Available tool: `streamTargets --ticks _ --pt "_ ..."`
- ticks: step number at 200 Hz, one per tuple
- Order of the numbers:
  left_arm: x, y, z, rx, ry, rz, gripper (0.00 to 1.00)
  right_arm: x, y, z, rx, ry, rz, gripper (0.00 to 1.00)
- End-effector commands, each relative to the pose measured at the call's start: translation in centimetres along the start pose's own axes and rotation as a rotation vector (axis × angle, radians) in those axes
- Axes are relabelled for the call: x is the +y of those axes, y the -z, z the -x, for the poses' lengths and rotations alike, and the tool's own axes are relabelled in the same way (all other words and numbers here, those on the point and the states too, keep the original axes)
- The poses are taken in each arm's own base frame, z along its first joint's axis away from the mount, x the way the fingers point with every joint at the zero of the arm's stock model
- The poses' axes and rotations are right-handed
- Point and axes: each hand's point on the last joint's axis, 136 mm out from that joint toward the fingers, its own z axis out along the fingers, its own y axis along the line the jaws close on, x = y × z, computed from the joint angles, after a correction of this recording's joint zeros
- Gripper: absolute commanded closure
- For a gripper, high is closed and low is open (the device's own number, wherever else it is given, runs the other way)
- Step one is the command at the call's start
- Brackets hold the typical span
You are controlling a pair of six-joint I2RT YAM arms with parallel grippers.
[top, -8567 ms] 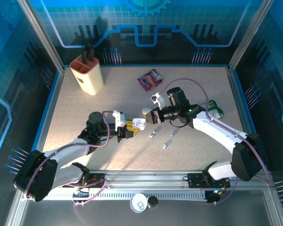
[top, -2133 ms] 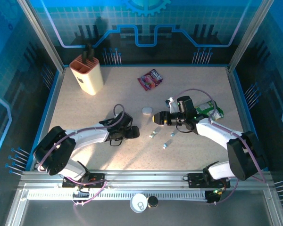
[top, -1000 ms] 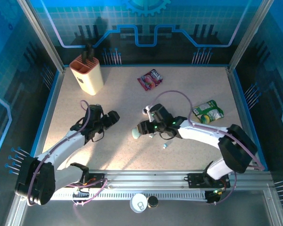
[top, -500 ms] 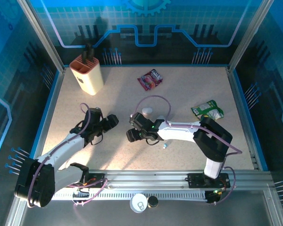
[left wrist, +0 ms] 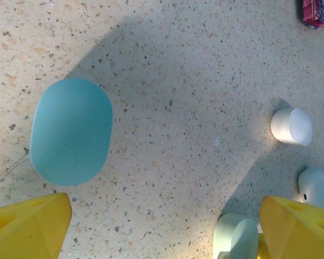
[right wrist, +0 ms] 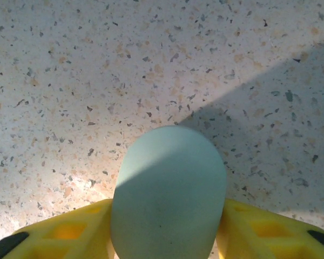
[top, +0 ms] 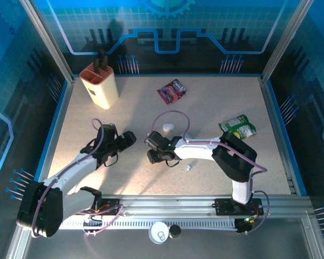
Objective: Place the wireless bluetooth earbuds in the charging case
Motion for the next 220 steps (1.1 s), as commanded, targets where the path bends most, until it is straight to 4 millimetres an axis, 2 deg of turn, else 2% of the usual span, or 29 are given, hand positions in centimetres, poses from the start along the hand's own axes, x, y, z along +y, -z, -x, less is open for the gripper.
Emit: streamTargets --ticks 1,35,59,86,112,143,182,220 --pt "0.0 -0.3 0.0 0.002 -0.014 -0.013 0.08 0.1 0.6 0.1 -0.005 0.055 -0.015 0.57" --pt "-0.4 -0.2 0.2 -0.005 -0.051 -0.025 0.06 -0.5 2.2 1.7 -0.103 0.126 0.088 0.60" --pt "-1.7 -0.1 0.0 0.017 -0.097 -0.089 0.05 -0.1 4.3 2.2 -0.161 0.289 0.246 0.63" --pt "-4.2 0.4 -0.9 0.099 -0.142 -0.198 0.05 0.9 8.1 1.7 -0.238 0.515 0.478 0.64" --pt "-8.1 2.1 -1.9 0.170 -0.232 -0.389 0.11 -0.6 11.4 2.2 -0.269 0.521 0.598 0.66" --pt "-11.5 4.3 -1.7 0.050 -0.433 -0.588 0.13 -2.1 14.0 2.1 -0.286 0.518 0.670 0.67" --pt "-16.6 7.6 -5.4 -0.060 -0.888 -0.931 0.08 -2.7 16.7 1.5 -0.266 0.545 0.709 0.67" --pt "-17.3 8.8 -9.0 -0.074 -1.111 -1.121 0.06 -2.8 18.3 1.3 -0.254 0.553 0.709 0.68"
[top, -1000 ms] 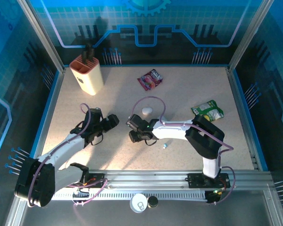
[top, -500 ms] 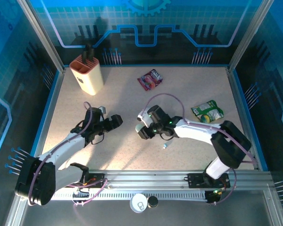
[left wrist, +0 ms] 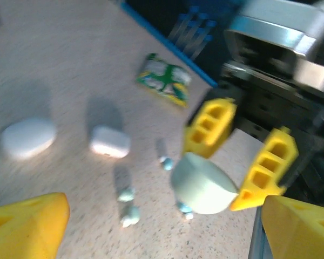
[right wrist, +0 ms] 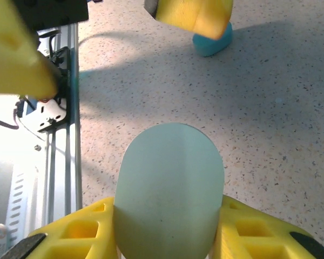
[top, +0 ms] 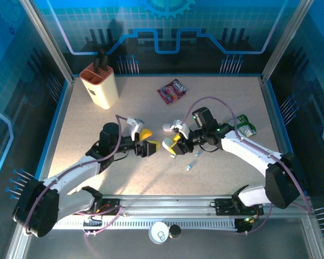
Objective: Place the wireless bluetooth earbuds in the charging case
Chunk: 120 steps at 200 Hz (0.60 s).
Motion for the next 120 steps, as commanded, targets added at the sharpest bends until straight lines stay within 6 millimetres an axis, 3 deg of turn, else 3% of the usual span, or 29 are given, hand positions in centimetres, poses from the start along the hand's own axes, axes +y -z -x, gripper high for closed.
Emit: streamTargets --ticks 1,65,92,120 --pt "-3.0 -0.2 -0.4 -0.033 -0.257 -0.180 0.06 1.8 1.7 1.0 -0.010 0.034 0.048 0.68" --pt "-6.1 -0.6 -1.7 -0.029 -0.374 -0.339 0.06 5.3 3.1 1.4 0.001 0.049 0.185 0.69" --pt "-7.5 -0.9 -2.6 0.023 -0.362 -0.439 0.11 6.4 3.1 1.8 0.006 0.071 0.224 0.69" --pt "-7.7 -1.1 -2.8 0.049 -0.339 -0.461 0.11 7.3 3.0 2.0 0.021 0.094 0.251 0.69"
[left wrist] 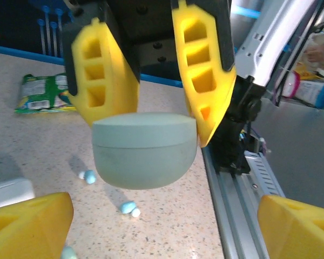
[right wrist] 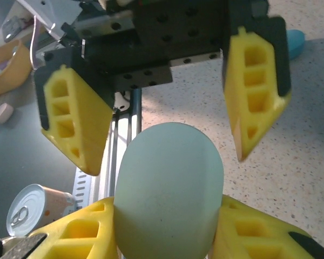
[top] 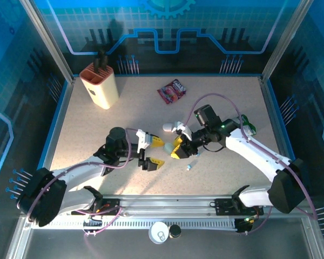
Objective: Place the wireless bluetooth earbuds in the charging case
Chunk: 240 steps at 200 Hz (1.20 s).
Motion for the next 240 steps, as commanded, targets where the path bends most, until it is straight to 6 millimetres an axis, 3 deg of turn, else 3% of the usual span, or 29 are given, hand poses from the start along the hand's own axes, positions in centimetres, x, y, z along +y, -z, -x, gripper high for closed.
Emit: streamTargets --ticks 1,17,78,171,240 --pt "-1.2 -0.4 1.0 0.000 -0.044 -0.087 0.11 2.2 0.2 0.9 -0.001 0.043 0.070 0.69" --pt "-1.1 -0.5 1.0 0.005 -0.019 -0.097 0.13 2.5 -0.1 0.8 0.019 0.049 0.087 0.69" --pt "-1.4 -1.0 1.3 0.008 0.052 -0.145 0.33 2.5 -0.9 0.6 0.059 0.051 0.100 0.69" --pt "-1.7 -1.3 1.7 0.010 0.071 -0.166 0.46 2.0 -1.4 -0.2 0.100 0.032 0.090 0.69" --pt "-1.7 -1.3 1.2 0.019 0.073 -0.173 0.63 1.7 -1.3 -0.1 0.098 0.039 0.065 0.65"
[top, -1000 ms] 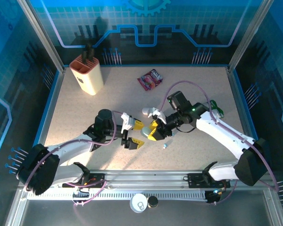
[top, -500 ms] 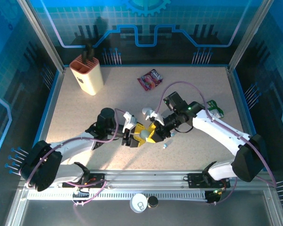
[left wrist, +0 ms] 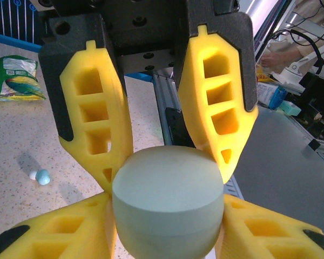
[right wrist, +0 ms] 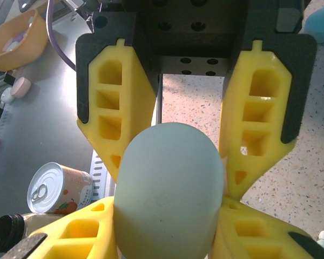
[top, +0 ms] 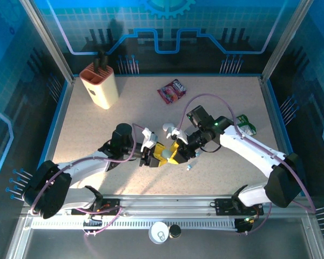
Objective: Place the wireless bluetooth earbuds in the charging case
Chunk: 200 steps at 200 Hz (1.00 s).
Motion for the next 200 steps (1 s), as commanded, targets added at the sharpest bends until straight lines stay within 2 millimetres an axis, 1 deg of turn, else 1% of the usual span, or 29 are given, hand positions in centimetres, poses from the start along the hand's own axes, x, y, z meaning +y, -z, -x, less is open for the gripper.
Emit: streamTargets --ticks 1,16,30,51,75,104,128,137,152,174,200 --pt "-0.8 -0.4 0.9 -0.008 -0.046 -0.052 0.63 0.5 0.1 1.0 -0.010 0.037 0.001 0.65" --pt "-0.7 -0.4 0.8 -0.006 -0.050 -0.050 0.65 0.2 0.2 1.0 -0.014 0.041 -0.025 0.58" --pt "-0.7 -0.4 0.7 -0.006 -0.058 -0.044 0.66 -0.3 0.5 1.2 -0.034 0.040 -0.064 0.48" --pt "-0.6 -0.3 0.8 -0.011 -0.071 -0.041 0.66 -1.1 1.2 1.6 -0.072 0.038 -0.129 0.42" --pt "-0.6 -0.3 0.7 -0.014 -0.078 -0.035 0.66 -2.1 2.1 1.7 -0.102 0.018 -0.200 0.38" --pt "-0.5 -0.2 0.7 -0.019 -0.087 -0.026 0.65 -3.1 3.6 2.2 -0.159 -0.003 -0.275 0.35" --pt "-0.5 -0.2 0.8 -0.024 -0.090 -0.025 0.65 -4.4 4.7 2.4 -0.188 -0.024 -0.364 0.35" --pt "-0.5 -0.2 0.9 -0.027 -0.090 -0.024 0.65 -4.5 4.9 2.4 -0.193 -0.024 -0.376 0.35" --pt "-0.4 -0.2 0.9 -0.028 -0.091 -0.022 0.65 -4.1 5.0 2.5 -0.201 -0.010 -0.363 0.34" --pt "-0.5 -0.2 1.0 -0.036 -0.101 -0.019 0.65 -4.3 5.2 2.5 -0.208 -0.015 -0.380 0.32" --pt "-0.7 -0.1 1.3 -0.051 -0.112 -0.022 0.65 -5.4 5.7 2.2 -0.201 -0.046 -0.453 0.31"
